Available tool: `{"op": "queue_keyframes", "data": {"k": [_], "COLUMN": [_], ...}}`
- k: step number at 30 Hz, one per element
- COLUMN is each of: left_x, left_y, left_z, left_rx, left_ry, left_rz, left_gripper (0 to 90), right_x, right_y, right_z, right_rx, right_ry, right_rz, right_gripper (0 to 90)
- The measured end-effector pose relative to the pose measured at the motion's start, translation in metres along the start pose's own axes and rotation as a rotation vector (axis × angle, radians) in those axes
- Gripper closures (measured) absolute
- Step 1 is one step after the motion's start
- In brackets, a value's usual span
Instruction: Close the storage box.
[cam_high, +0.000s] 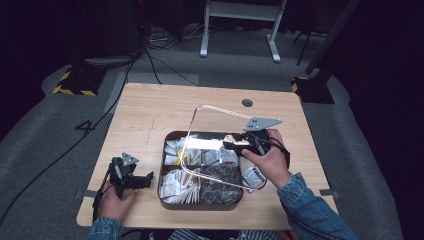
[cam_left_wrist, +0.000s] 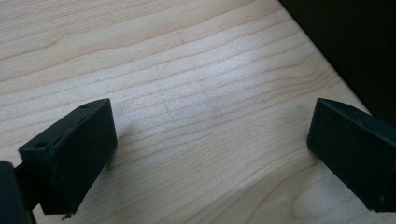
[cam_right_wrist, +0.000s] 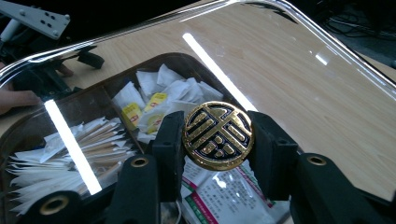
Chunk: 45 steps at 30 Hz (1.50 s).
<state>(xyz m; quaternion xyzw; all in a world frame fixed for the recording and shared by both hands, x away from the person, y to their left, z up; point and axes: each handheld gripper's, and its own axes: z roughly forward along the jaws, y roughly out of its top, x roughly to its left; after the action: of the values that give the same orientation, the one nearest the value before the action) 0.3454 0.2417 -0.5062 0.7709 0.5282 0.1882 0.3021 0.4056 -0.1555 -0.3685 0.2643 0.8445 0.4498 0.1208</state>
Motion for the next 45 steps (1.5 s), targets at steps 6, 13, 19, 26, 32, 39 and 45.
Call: {"op": "queue_keyframes", "data": {"k": [6,13,19,26,32,39,45], "left_x": [0.0,0.0,0.0,0.0,0.0,0.0,0.0], "left_y": [0.0,0.0,0.0,0.0,0.0,0.0,0.0], "left_z": [0.0,0.0,0.0,0.0,0.0,0.0,0.0], "left_rx": [-0.001,-0.001,-0.001,-0.001,-0.001,-0.002,-0.001], "left_ry": [0.001,0.0,0.001,0.0,0.0,0.0,0.001], "left_rz": [0.0,0.001,0.0,0.0,0.0,-0.001,0.001], "left_gripper": [1.7,1.7,1.7,1.7,1.7,1.7,1.7], "right_x": [0.015,0.03,0.041,0.048,0.048,0.05,0.051], "right_y": [0.002,0.002,-0.003,-0.011,-0.017,-0.021,-0.023], "right_z": [0.015,0.034,0.054,0.068,0.074,0.079,0.082], "right_rx": [0.019,0.037,0.07,0.101,0.115,0.122,0.128], "right_ry": [0.031,0.075,0.105,0.101,0.1,0.097,0.095], "right_rz": [-0.023,-0.03,-0.037,-0.079,-0.088,-0.1,-0.102], "right_gripper": [58.6,58.6,58.6,58.6,58.6,58.6,58.6]}}
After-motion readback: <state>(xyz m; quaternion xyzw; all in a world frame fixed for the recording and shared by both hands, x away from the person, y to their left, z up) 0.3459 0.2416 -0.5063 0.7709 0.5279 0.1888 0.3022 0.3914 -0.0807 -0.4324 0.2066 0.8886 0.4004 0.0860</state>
